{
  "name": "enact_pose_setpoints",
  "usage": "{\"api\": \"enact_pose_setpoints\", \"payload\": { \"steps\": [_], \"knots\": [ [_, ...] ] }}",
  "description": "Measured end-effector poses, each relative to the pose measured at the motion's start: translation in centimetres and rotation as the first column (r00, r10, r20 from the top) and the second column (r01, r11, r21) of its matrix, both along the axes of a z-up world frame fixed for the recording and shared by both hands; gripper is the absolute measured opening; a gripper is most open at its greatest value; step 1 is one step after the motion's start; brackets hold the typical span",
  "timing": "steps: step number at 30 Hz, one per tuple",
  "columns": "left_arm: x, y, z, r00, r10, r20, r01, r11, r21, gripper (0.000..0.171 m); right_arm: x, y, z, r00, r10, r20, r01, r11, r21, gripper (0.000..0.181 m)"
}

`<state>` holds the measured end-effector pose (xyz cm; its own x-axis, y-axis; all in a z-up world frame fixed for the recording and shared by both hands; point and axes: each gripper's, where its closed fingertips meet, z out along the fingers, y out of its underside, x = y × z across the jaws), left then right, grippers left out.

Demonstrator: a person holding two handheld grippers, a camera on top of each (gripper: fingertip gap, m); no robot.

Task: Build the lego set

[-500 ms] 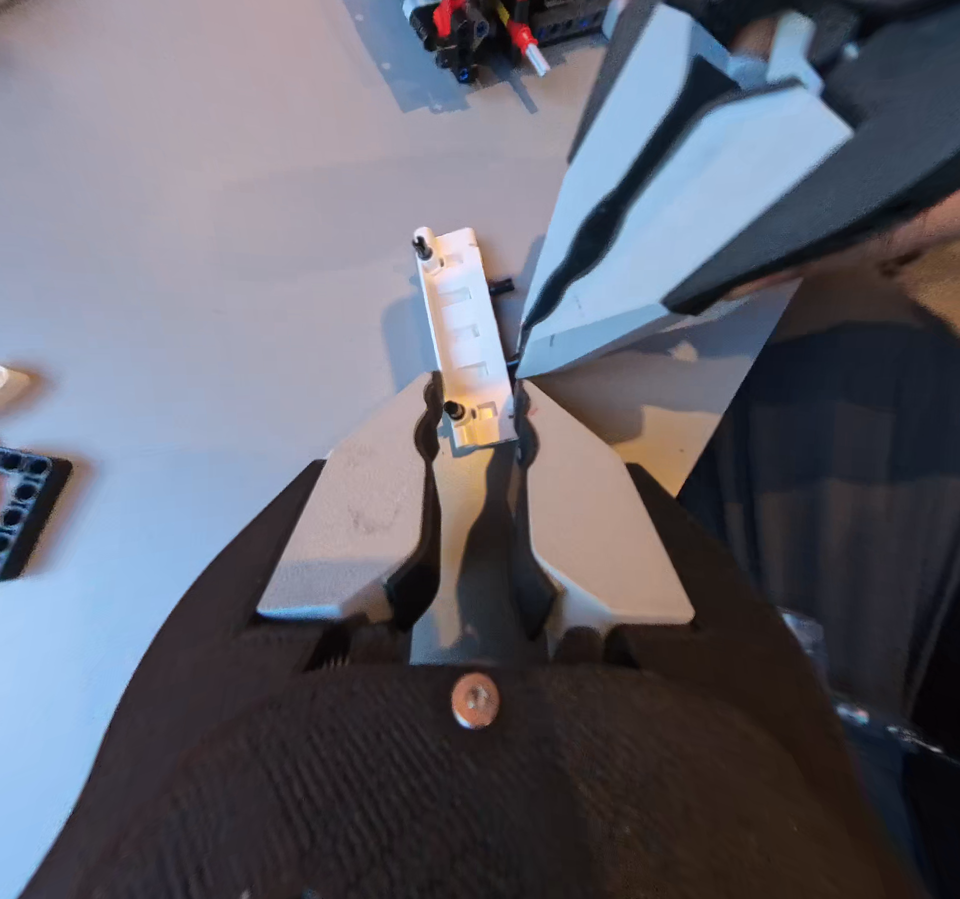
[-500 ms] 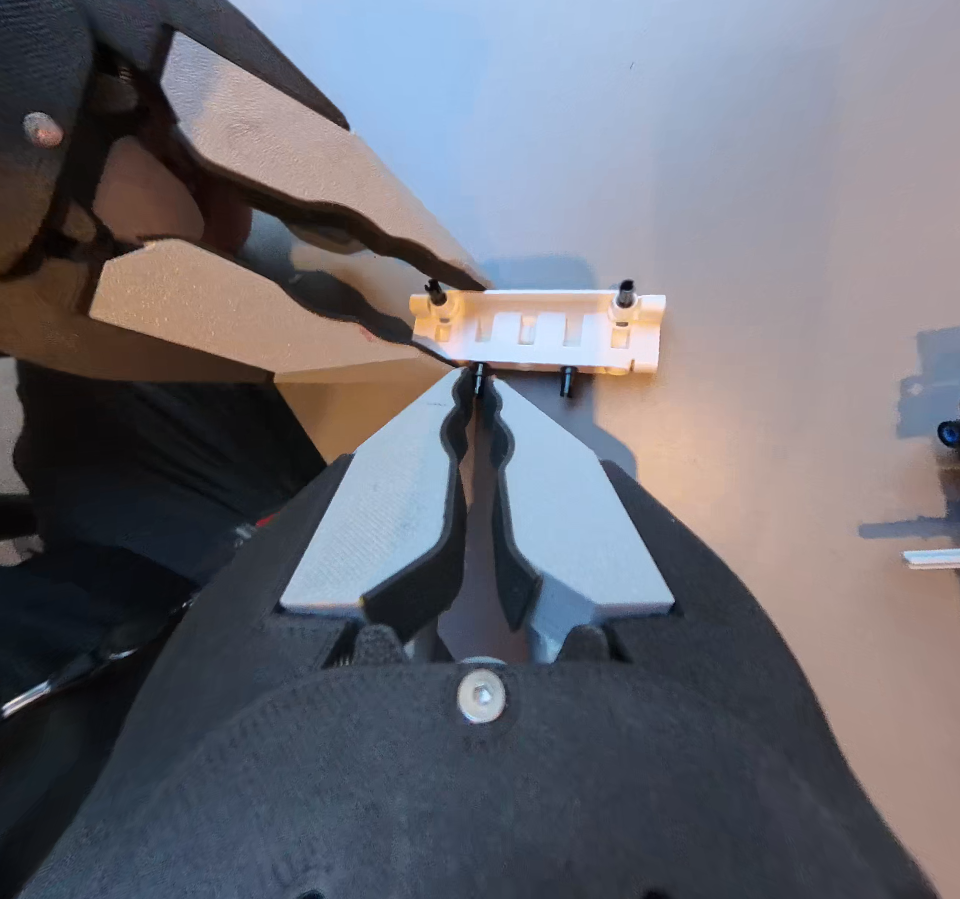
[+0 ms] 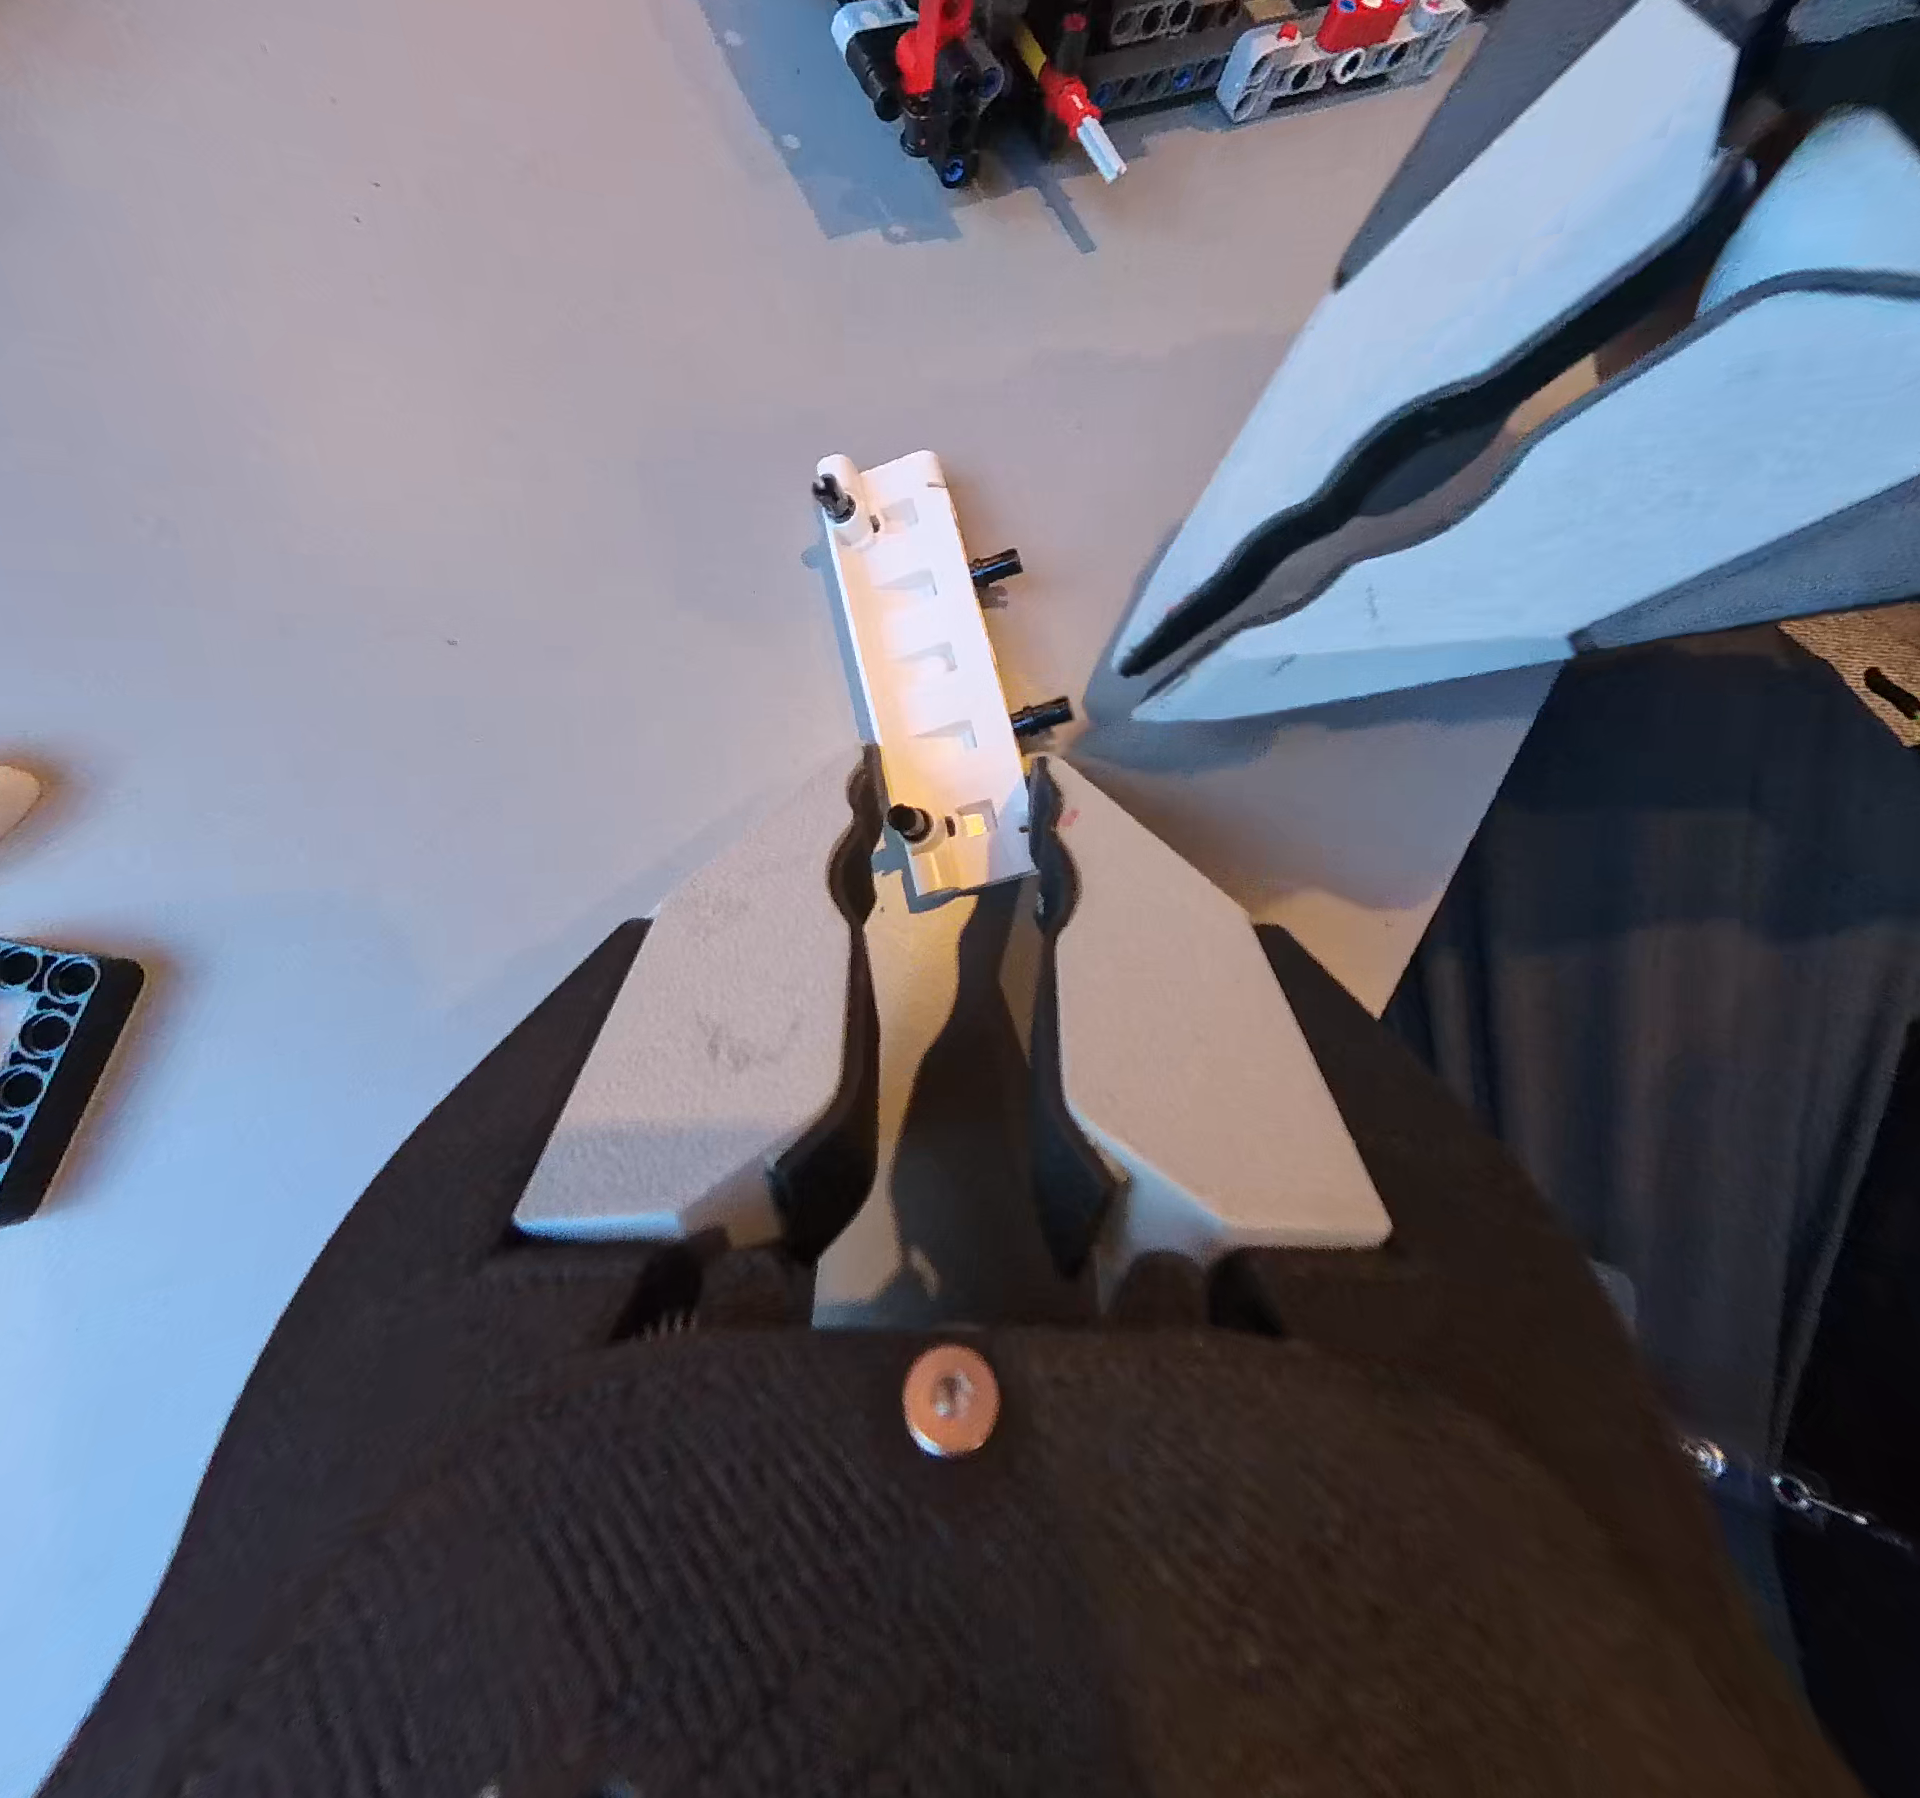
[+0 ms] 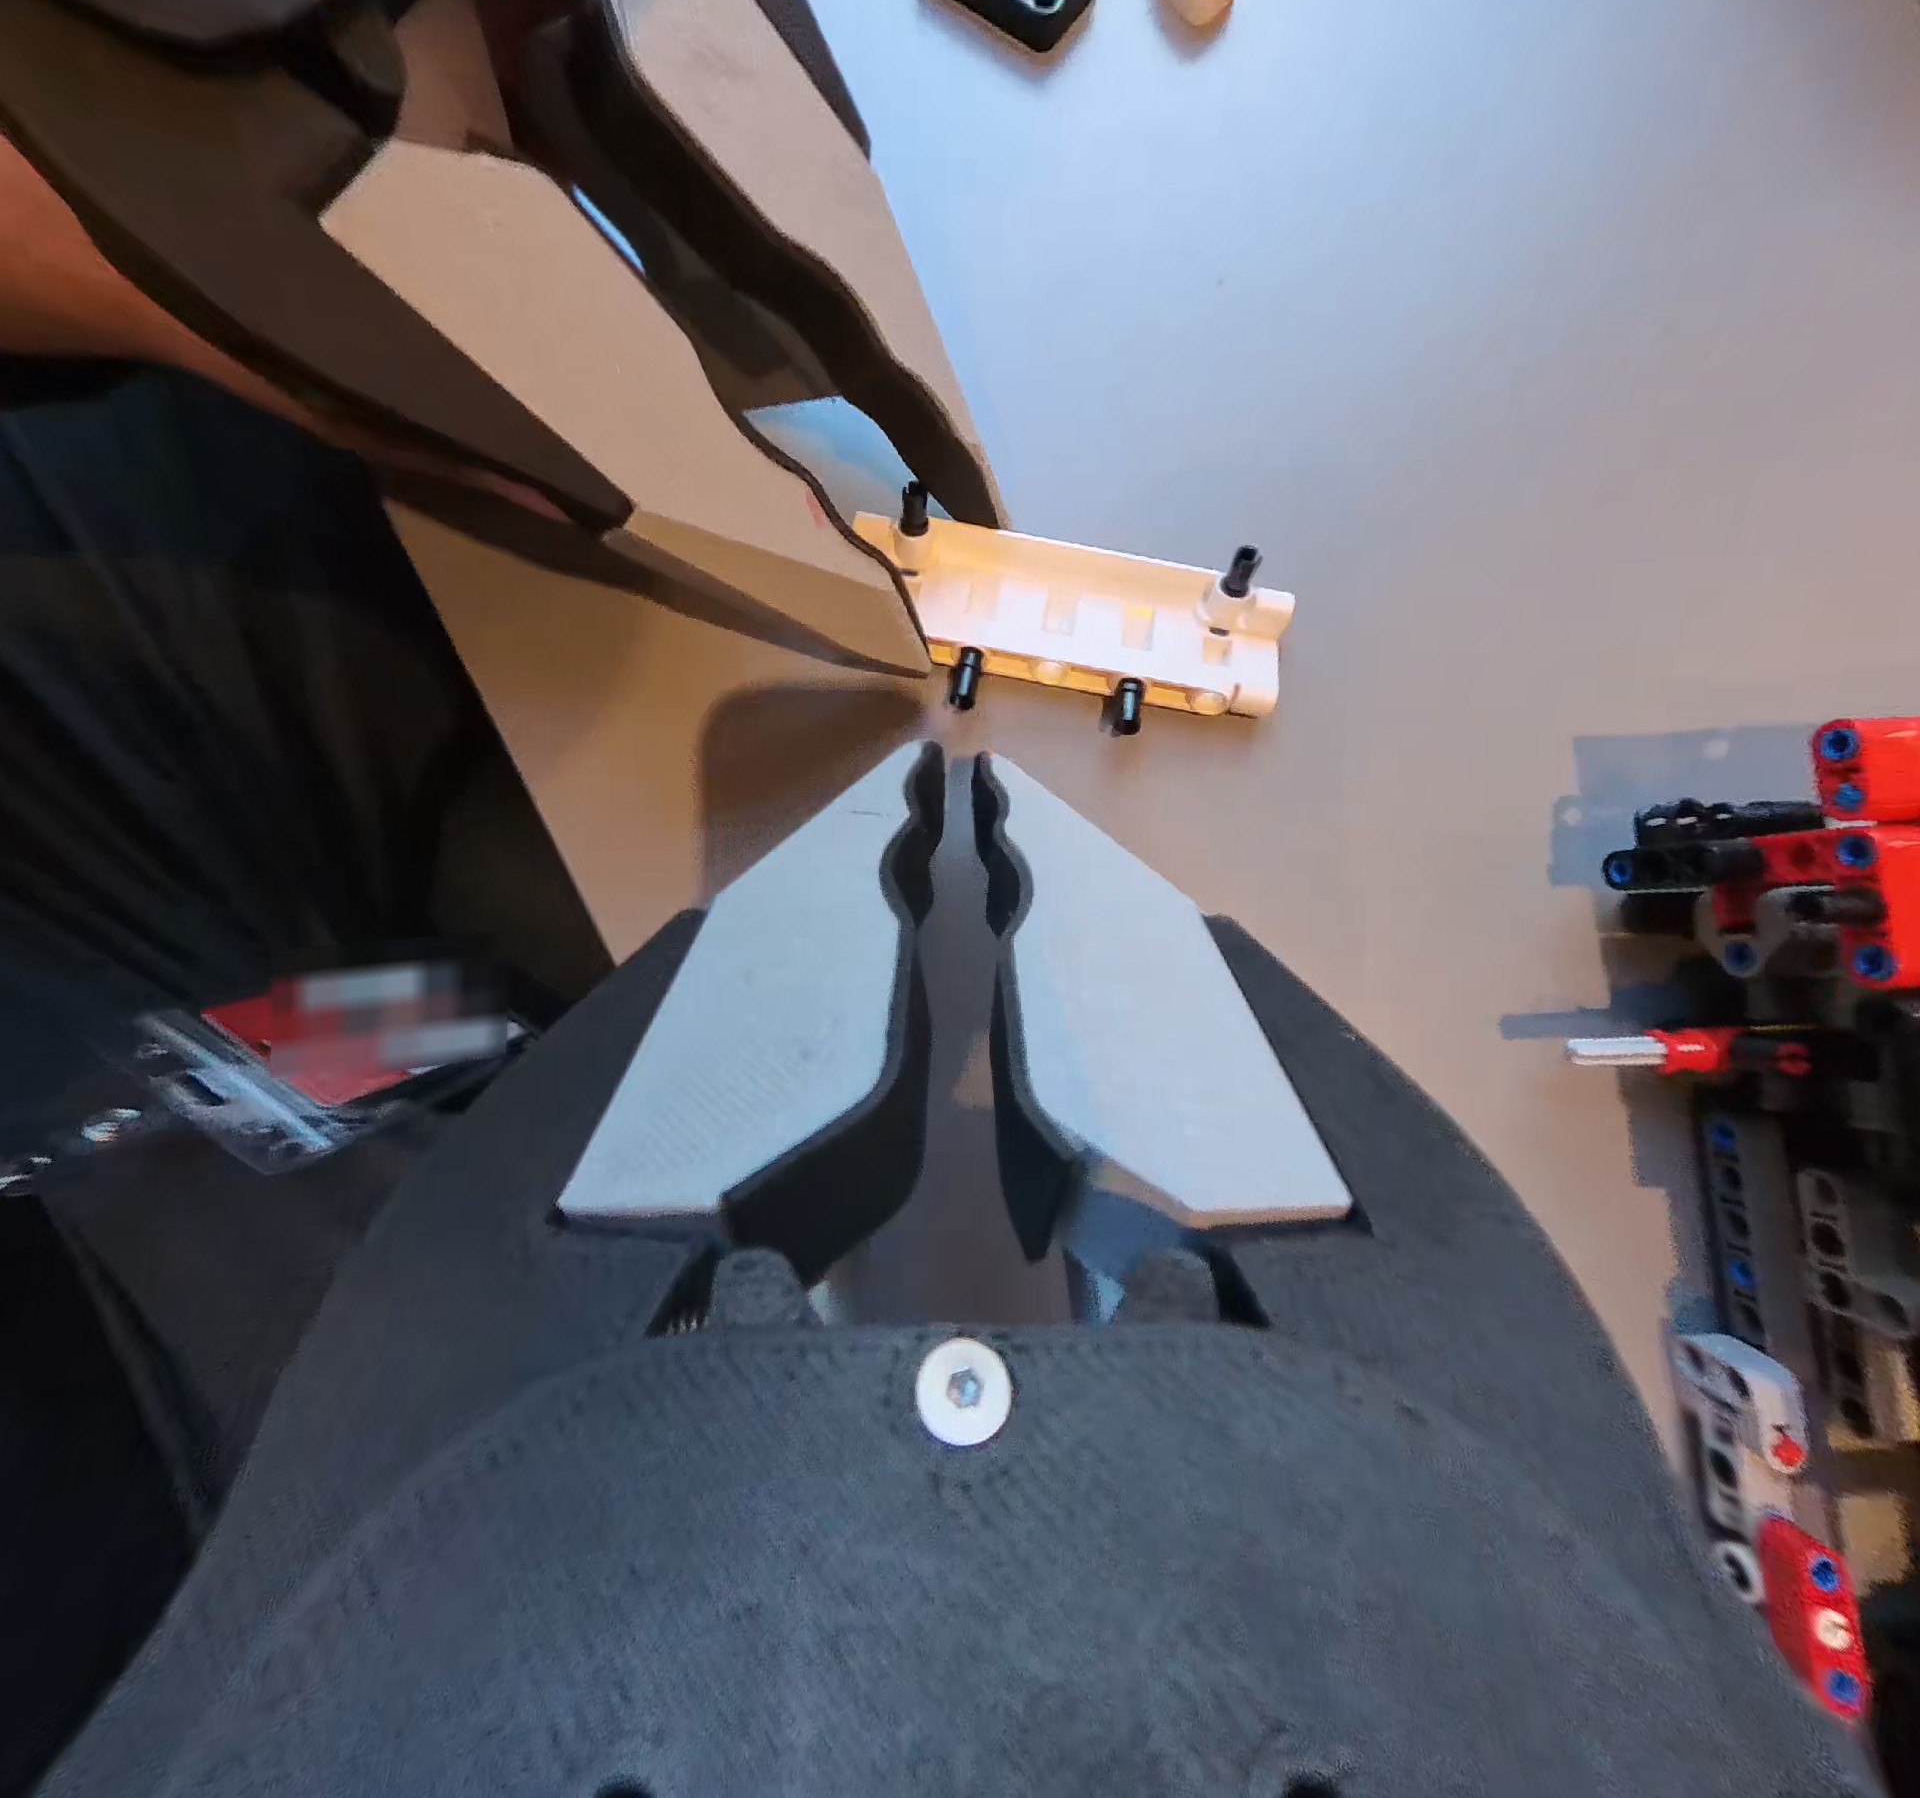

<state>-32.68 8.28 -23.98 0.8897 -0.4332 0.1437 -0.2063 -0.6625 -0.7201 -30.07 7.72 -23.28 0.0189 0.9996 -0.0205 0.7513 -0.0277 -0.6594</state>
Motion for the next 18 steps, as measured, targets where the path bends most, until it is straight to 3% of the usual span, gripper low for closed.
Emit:
{"api": "enact_pose_setpoints", "payload": {
  "steps": [2, 14, 18],
  "knots": [
    [0.0, 0.0, 0.0, 1.000, 0.000, 0.006, 0.000, 1.000, -0.003, 0.025, -0.1, 0.3, -0.3, 1.000, 0.012, 0.006, -0.012, 0.999, 0.052, 0.001],
    [0.2, -0.1, 0.0, 1.000, -0.013, 0.013, 0.013, 1.000, -0.010, 0.024, -1.1, -0.3, -0.6, 0.998, 0.061, -0.002, -0.061, 0.998, -0.027, 0.000],
    [0.0, 0.0, 0.0, 0.999, -0.006, -0.045, 0.007, 1.000, 0.020, 0.024, -1.3, -0.2, -0.7, 0.998, 0.060, -0.001, -0.060, 0.998, -0.018, 0.000]
  ]
}}
